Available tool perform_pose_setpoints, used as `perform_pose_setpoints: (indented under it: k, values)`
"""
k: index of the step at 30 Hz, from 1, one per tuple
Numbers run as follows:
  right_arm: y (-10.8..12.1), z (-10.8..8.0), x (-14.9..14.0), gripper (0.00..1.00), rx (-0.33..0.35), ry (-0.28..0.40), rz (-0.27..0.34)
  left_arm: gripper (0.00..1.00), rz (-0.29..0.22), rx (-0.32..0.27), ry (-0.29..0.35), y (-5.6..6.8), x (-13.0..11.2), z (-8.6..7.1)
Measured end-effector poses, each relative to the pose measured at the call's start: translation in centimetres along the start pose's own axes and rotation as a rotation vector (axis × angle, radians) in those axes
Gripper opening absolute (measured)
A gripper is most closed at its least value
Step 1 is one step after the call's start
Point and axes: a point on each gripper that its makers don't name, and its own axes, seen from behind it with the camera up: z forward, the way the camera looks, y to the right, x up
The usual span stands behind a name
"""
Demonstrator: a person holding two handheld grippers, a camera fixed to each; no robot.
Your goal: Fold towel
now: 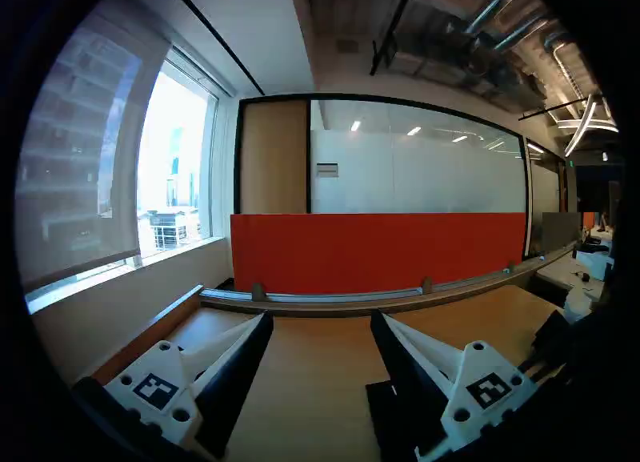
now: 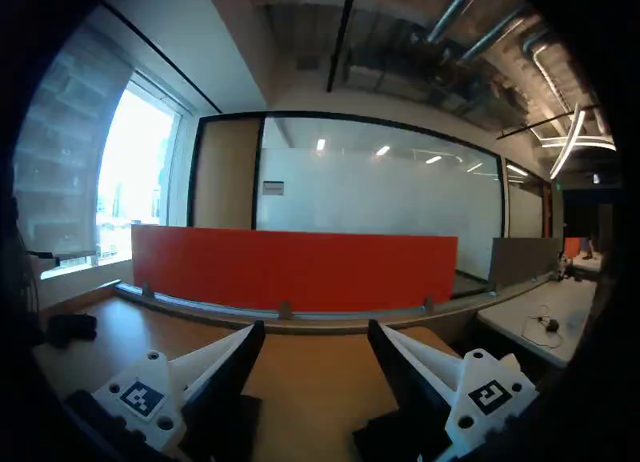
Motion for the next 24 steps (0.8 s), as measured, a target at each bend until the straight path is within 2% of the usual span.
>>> perform_pose_setpoints:
  k: [6, 15, 24]
  values:
    - [-1.0, 0.0, 0.4, 1.00, 0.034, -0.020, -0.037, 0.90, 0.030, -0.053, -0.025, 0.9, 0.2, 0.0]
    - [-3.9, -0.7, -0.4, 1.00, 0.183, -0.096, -0.126, 0.90, 0.078, -0.175, -0.094, 3.3, -0.5, -0.1]
    - [-5.7, -1.4, -0.3, 1.00, 0.295, -0.163, -0.148, 0.90, 0.106, -0.275, -0.147, 5.6, -1.2, -0.5]
